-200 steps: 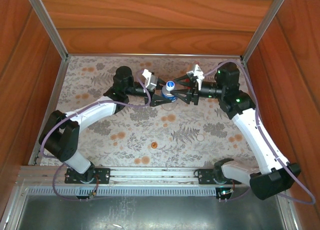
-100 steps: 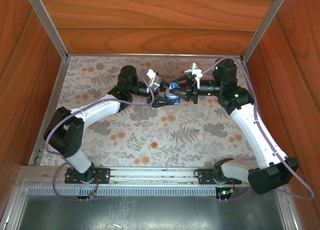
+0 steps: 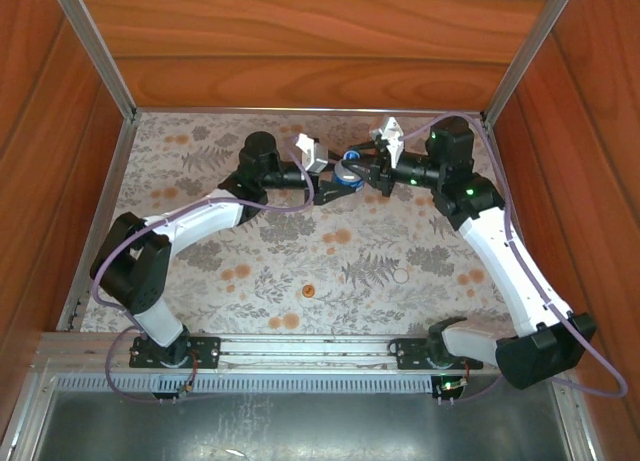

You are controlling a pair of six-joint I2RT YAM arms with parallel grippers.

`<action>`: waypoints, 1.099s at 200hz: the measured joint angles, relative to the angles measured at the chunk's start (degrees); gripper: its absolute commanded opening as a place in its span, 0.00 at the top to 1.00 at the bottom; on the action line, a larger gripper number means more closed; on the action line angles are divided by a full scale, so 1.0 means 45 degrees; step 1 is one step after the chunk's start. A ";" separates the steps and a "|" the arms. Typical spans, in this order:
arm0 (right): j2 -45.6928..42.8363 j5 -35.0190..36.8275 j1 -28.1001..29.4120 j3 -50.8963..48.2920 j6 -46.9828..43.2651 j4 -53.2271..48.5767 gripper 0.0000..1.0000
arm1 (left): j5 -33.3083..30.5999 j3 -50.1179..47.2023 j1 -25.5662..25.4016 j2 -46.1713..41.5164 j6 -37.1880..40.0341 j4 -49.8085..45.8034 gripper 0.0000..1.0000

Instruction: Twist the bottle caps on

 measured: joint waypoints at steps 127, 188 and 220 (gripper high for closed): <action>-0.0782 0.5372 0.1161 -0.1889 0.0797 0.2220 0.36 | -0.4624 0.0180 -0.0777 0.0520 0.1467 -0.0126 0.50; -0.1375 0.4405 0.1083 -0.1962 0.0505 0.2084 0.31 | -0.3687 0.0053 -0.0602 0.0185 0.1443 0.0141 0.50; -0.1311 0.4420 0.1083 -0.1889 0.0505 0.1768 0.30 | -0.3789 -0.0078 -0.0597 0.0073 0.1433 0.0170 0.50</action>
